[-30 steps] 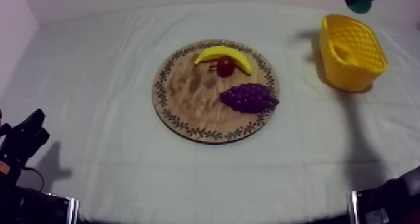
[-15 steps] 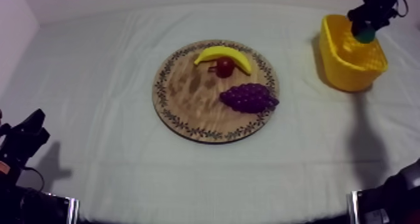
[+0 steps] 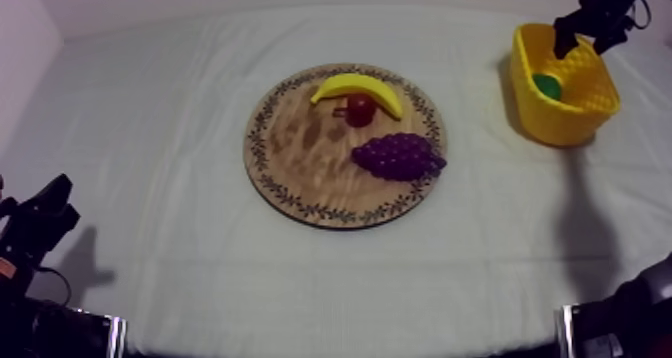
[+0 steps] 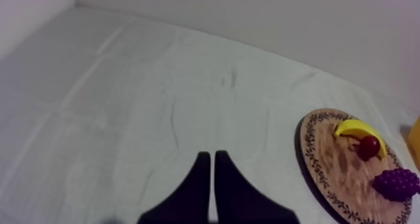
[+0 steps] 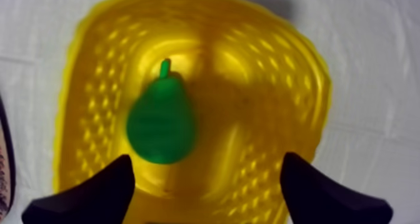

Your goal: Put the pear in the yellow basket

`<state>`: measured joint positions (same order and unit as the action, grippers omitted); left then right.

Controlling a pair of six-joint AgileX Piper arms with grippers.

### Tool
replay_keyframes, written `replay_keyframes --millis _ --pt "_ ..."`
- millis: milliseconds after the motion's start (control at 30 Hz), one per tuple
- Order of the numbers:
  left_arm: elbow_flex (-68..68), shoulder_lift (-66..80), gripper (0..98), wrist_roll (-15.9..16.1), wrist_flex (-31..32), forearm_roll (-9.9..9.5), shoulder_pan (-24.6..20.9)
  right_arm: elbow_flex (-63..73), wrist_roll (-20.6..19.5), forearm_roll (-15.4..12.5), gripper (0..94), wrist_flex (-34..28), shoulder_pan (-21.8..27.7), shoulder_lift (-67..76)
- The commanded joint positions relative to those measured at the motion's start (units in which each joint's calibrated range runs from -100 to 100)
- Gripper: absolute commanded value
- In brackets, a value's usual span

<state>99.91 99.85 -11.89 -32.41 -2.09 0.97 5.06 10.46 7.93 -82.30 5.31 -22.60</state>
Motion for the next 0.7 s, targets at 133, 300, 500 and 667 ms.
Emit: replay_keyframes --millis 133,300,500,667 --pt "0.0 0.0 0.1 0.0 0.0 0.01 0.0 -2.3 -0.1 -0.3 72.3 0.6 -1.1 7.0" --pt "0.0 0.0 0.1 0.0 0.0 0.01 0.0 -3.2 -0.1 -1.0 57.2 1.0 -1.5 13.9" --pt "0.0 0.0 0.1 0.0 0.0 0.01 0.0 -6.6 -1.3 -2.3 38.9 5.2 -1.3 24.1" --pt "0.0 0.0 0.1 0.0 0.0 0.01 0.0 -13.4 -2.0 -3.8 21.1 10.6 -1.5 34.9"
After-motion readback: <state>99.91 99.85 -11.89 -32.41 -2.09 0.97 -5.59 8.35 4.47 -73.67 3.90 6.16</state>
